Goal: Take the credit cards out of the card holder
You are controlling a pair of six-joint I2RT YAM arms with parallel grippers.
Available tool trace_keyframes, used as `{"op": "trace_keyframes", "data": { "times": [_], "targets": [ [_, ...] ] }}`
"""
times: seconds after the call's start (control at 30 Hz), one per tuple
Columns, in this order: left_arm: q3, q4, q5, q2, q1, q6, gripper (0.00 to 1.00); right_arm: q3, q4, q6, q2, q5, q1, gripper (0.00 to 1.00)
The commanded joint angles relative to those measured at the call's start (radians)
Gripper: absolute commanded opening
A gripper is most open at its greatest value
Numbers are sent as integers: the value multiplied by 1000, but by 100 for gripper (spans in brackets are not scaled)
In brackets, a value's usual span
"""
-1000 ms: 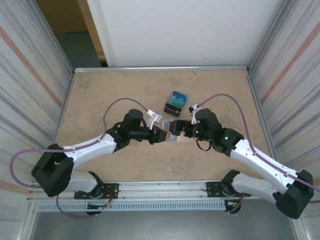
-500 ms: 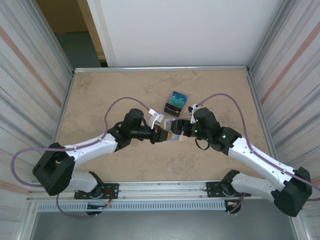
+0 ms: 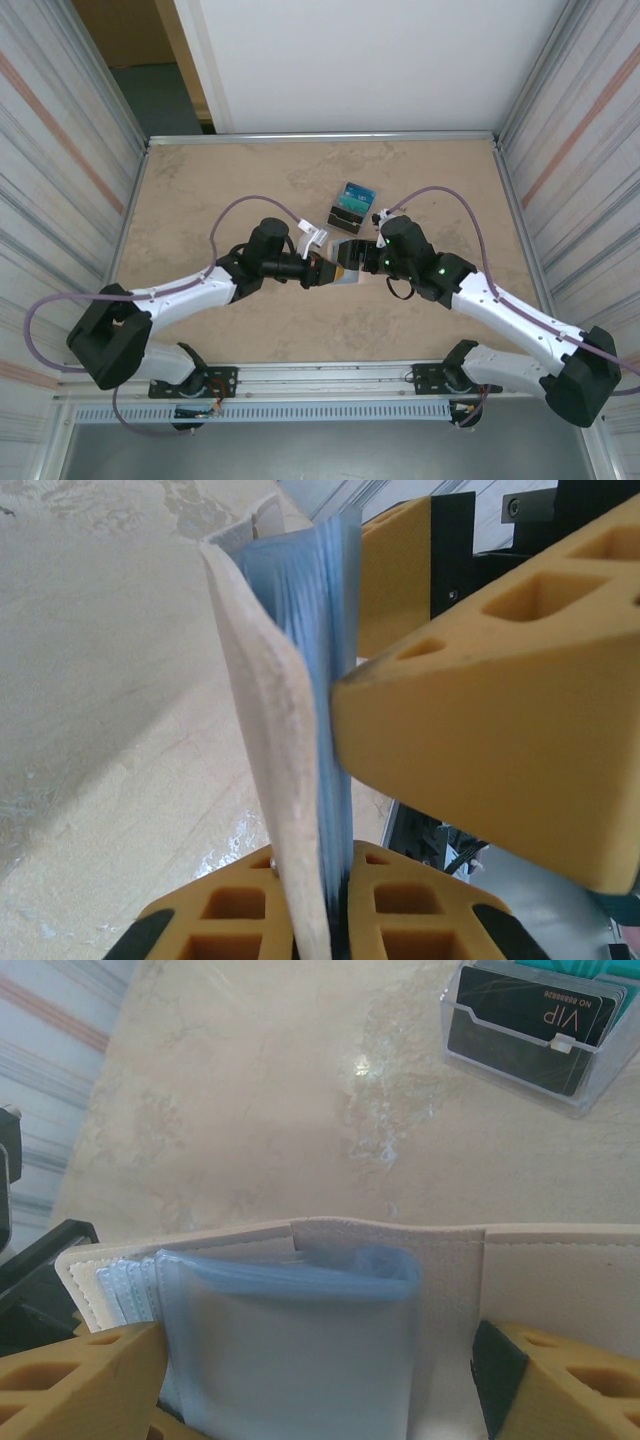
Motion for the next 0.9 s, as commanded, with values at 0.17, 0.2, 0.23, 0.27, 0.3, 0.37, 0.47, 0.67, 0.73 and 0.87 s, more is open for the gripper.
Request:
{"op": "trace_keyframes", "data": {
  "times": [0.17,0.2,0.23,0.27,0.3,0.37,0.47,0.67,0.73,0.87],
  "targets": [
    [29,120,100,-12,-22,-24,6,17,28,15,17,17,6,67],
    [29,123,101,-15,-23,-24,6,13,28,17,16,17,4,64],
    [27,129,105,-18,-22,-28,6,9,30,21,14,16,2,61],
    [26,135,107,-21,-22,-32,6,5,32,24,11,14,0,57],
    [25,140,109,-25,-22,-35,7,0,37,25,7,10,-3,55],
    [21,152,114,-30,-22,-43,8,-15,50,34,-6,-1,-10,51],
    [9,179,124,-40,-18,-63,10,-40,74,43,-32,-23,-22,46],
    [-13,242,145,-63,-7,-105,16,-84,112,55,-100,-55,-36,45],
    [-18,257,148,-66,-4,-120,17,-96,118,56,-119,-63,-41,45],
    [-30,309,160,-69,-2,-153,24,-112,120,61,-148,-70,-46,44]
  ]
}}
